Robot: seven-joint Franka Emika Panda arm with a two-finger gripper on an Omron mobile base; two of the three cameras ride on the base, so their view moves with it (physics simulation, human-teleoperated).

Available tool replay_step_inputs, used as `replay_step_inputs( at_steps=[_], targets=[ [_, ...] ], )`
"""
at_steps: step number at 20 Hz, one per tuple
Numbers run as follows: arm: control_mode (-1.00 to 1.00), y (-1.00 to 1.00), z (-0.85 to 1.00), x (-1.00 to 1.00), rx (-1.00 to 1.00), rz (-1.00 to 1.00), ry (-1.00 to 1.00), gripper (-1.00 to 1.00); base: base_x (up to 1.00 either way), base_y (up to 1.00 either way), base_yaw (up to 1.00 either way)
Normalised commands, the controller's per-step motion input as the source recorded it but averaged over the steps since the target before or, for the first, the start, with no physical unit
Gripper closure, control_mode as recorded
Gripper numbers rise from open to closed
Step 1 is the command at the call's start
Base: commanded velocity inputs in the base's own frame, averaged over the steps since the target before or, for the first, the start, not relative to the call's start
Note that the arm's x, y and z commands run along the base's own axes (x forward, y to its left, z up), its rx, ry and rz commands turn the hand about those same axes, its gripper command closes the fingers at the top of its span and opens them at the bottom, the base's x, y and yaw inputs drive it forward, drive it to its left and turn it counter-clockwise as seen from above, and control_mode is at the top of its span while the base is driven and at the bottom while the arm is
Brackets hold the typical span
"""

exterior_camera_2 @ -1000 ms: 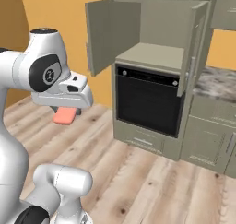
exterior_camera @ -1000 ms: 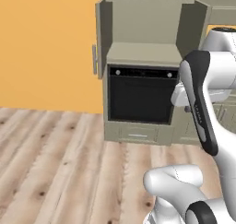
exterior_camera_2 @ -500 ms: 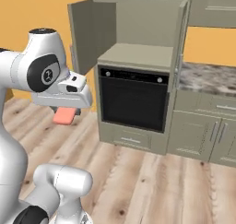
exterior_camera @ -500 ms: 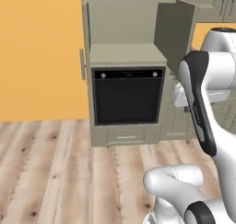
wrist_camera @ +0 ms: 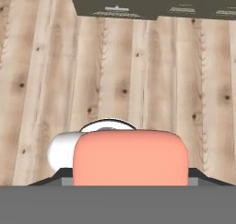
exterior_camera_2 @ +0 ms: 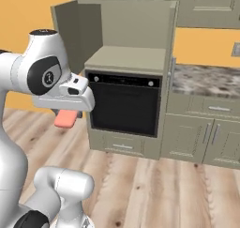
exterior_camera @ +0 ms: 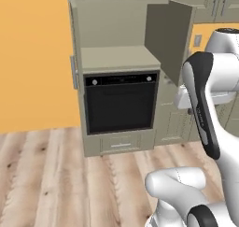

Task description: Pick up the bar soap and sponge from the sink, and place them back in the cabinet, and close the cabinet doors.

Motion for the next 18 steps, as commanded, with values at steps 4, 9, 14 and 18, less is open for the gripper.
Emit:
replay_step_inputs(
  at_steps=[4, 9, 14, 18],
  targets=[
    [1.0, 0.0, 0.0, 0.0, 0.0, 0.0, 0.0, 1.0, 0.54, 0.17, -0.04],
    [1.0, 0.0, 0.0, 0.0, 0.0, 0.0, 0.0, 1.0, 0.51, 0.05, -0.08],
    [1.0, 0.0, 0.0, 0.0, 0.0, 0.0, 0.0, 1.0, 0.39, 0.0, -0.14],
    [1.0, 0.0, 0.0, 0.0, 0.0, 0.0, 0.0, 1.0, 0.27, 0.02, -0.19]
  ],
)
